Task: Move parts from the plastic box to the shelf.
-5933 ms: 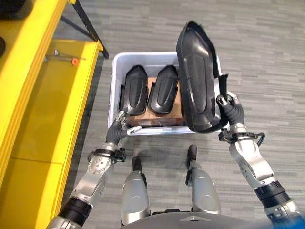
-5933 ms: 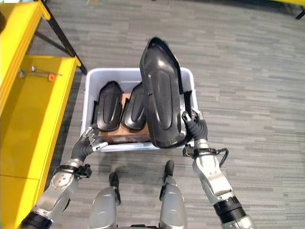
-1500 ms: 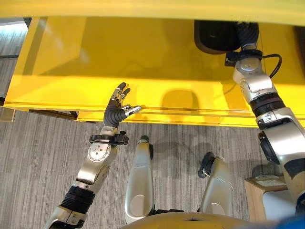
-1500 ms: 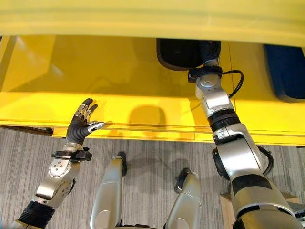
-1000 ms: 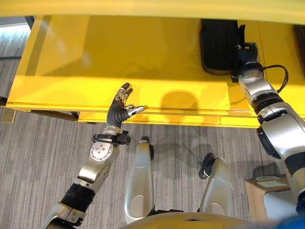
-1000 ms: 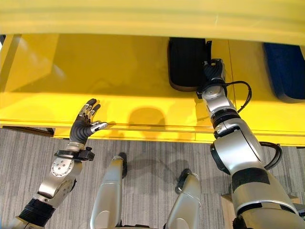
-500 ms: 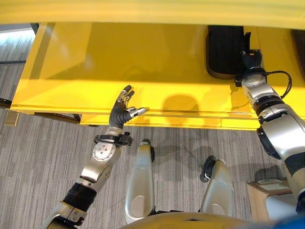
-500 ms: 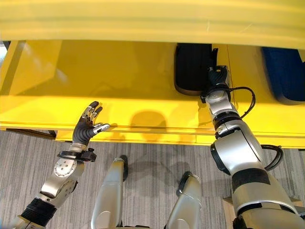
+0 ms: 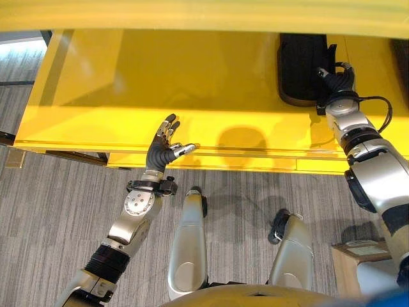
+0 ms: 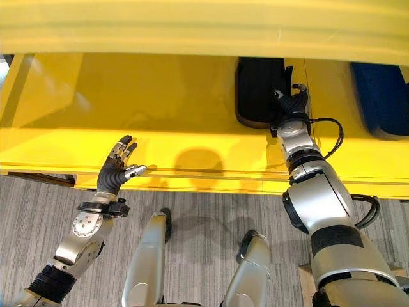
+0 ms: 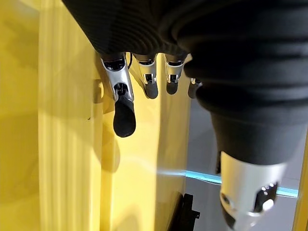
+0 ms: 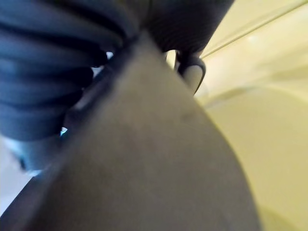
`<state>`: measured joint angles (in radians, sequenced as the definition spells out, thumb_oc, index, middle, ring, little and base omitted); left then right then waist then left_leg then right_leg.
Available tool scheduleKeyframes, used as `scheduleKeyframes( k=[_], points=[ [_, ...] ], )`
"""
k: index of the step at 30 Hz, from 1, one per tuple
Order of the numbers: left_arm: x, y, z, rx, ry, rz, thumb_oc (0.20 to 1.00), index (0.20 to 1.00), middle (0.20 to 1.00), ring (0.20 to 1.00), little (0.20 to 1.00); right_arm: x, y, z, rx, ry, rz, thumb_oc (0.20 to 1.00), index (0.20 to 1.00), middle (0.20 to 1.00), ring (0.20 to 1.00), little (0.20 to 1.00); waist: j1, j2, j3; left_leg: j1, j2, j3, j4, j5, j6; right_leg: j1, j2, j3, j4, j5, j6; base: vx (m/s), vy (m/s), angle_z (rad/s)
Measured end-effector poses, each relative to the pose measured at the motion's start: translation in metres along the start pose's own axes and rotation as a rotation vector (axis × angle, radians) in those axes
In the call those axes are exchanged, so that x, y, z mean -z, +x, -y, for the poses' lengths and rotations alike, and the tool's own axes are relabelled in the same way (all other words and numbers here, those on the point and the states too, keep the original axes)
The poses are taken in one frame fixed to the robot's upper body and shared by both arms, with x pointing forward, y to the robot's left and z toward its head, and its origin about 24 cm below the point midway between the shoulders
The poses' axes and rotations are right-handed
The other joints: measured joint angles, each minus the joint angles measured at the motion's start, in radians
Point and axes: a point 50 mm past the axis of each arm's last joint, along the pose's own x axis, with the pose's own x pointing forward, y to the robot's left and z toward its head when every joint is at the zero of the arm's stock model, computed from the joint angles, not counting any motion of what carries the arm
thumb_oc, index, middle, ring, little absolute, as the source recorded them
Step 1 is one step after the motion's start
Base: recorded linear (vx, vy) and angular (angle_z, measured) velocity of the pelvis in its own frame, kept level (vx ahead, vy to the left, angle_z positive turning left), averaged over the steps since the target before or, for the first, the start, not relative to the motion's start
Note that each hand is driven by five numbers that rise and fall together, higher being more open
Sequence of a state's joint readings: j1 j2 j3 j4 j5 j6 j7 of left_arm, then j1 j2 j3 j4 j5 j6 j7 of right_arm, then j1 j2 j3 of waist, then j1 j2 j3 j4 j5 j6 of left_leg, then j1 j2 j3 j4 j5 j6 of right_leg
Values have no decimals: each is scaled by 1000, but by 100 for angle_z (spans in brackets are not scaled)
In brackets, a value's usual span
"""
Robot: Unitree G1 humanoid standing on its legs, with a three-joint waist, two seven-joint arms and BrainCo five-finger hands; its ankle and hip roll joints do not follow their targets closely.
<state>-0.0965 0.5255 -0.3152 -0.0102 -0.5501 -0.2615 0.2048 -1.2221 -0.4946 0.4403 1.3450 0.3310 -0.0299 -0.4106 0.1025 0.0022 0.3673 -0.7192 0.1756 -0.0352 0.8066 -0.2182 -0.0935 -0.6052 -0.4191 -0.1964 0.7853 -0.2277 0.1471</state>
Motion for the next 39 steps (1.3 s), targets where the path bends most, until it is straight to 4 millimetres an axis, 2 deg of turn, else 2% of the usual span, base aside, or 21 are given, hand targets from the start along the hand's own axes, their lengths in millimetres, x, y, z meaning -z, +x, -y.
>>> scheduleKeyframes(
  k=[11, 16, 19, 22, 29, 30, 32, 37, 39],
  points=[
    [-7, 4, 0, -27, -4, 39, 1000, 1000, 1000, 1000, 1000, -13, -2, -2, 48, -50, 81, 1000, 1000, 1000, 1000, 1000, -8, -3, 9, -17, 0, 1, 7, 3, 1, -15, 4, 2, -1, 8, 0, -24, 7, -1],
    [-9, 4, -1, -34, -6, 53, 1000, 1000, 1000, 1000, 1000, -27, -9, -8, 43, 40, 166, 1000, 1000, 1000, 1000, 1000, -15, -7, 17, -18, 3, -1, 6, 2, 2, -16, 7, 4, -3, 9, -1, 0, 0, 0],
    [-10, 0, -2, -45, -12, 61, 1000, 1000, 1000, 1000, 1000, -42, -20, -8, 45, 142, 275, 1000, 1000, 1000, 1000, 1000, -33, -9, 18, -23, 5, -1, 10, 1, 3, -19, 7, 4, -3, 9, -1, 0, 0, 0],
    [-12, -1, -4, -55, -11, 73, 1000, 1000, 1000, 1000, 1000, -50, -33, 5, 103, 228, 370, 1000, 1000, 1000, 1000, 1000, -35, -13, 20, -29, 11, -1, 11, 1, 3, -27, 14, 8, -3, 10, -2, 10, -10, -5],
    [-12, -4, -9, -89, 5, 77, 1000, 1000, 1000, 1000, 1000, -41, -44, 35, 297, 261, 428, 1000, 1000, 1000, 1000, 1000, -44, -15, 22, -32, 15, -1, 15, 1, 3, -35, 18, 12, 6, 10, -3, 3, -3, -1],
    [-13, -4, -10, -98, 3, 82, 1000, 1000, 1000, 1000, 1000, -49, -53, 48, 376, 294, 491, 1000, 1000, 1000, 1000, 1000, -48, -15, 23, -33, 15, 0, 16, 1, 3, -40, 18, 16, 11, 9, -3, 0, 0, 0],
    [-12, -5, -11, -104, 3, 80, 1000, 1000, 1000, 1000, 1000, -53, -56, 51, 399, 292, 520, 1000, 1000, 1000, 1000, 1000, -53, -14, 22, -32, 16, -1, 16, 1, 3, -41, 18, 17, 13, 9, -2, 0, 0, 0],
    [-12, -5, -11, -117, 18, 92, 1000, 1000, 1000, 1000, 1000, -60, -85, 60, 476, 274, 672, 1000, 1000, 1000, 1000, 1000, -55, -14, 22, -32, 15, -1, 17, 2, 3, -42, 18, 18, 17, 6, -3, 0, 0, 0],
    [-12, -6, -11, -120, 20, 91, 1000, 1000, 1000, 1000, 1000, -56, -100, 54, 448, 319, 694, 1000, 1000, 1000, 1000, 1000, -57, -15, 22, -31, 15, -1, 16, 2, 3, -41, 18, 18, 17, 6, -4, 0, 0, 0]
  ],
)
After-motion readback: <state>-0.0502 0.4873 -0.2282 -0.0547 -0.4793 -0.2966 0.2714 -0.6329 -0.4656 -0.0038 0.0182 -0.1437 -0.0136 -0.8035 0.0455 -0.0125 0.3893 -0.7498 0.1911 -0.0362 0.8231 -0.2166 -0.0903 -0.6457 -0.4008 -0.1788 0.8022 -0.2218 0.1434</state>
